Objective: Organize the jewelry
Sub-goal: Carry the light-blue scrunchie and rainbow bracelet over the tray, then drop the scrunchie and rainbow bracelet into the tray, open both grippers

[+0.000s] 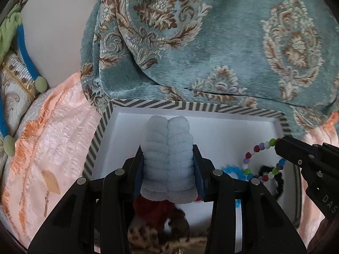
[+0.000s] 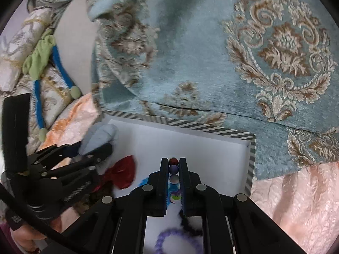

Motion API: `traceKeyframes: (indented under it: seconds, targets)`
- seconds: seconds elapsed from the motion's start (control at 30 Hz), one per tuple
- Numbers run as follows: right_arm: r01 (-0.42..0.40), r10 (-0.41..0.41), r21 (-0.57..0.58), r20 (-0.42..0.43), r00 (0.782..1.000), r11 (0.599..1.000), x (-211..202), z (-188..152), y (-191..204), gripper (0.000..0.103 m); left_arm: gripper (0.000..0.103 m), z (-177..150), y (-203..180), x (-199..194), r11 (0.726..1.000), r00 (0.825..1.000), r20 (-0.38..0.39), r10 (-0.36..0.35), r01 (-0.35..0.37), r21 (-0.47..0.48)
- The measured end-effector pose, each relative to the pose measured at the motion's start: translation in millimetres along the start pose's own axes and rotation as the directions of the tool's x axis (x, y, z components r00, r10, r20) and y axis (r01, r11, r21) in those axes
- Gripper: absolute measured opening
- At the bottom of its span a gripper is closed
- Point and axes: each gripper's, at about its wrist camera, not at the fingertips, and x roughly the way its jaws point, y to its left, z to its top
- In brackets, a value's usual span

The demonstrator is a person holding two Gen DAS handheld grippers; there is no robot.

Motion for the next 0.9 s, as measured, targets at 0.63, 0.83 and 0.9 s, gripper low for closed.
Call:
traceKeyframes:
  seconds: [0.63, 0.83, 0.9]
  targets:
    - [0.199, -0.2, -0.028, -0.041, 0.979, 0.98, 45, -14, -30, 0.038, 0.043, -5, 13, 49, 0.997, 0.999, -0.04, 0.018, -0.021, -0.069]
    - [0.169, -0.17, -0.029, -0.01, 0.985, 0.985, 24, -18, -23, 0.039, 0.069, -8, 16, 41, 0.996, 1.0, -0.018, 0.001, -0.002, -0.088]
    - [0.166, -0.167, -0.028, -0.01, 0.986, 0.986, 17, -19, -21, 0.041, 0.069, -8, 17, 35, 0.996, 1.0, -0.011, -0.001, 0.0, -0.089]
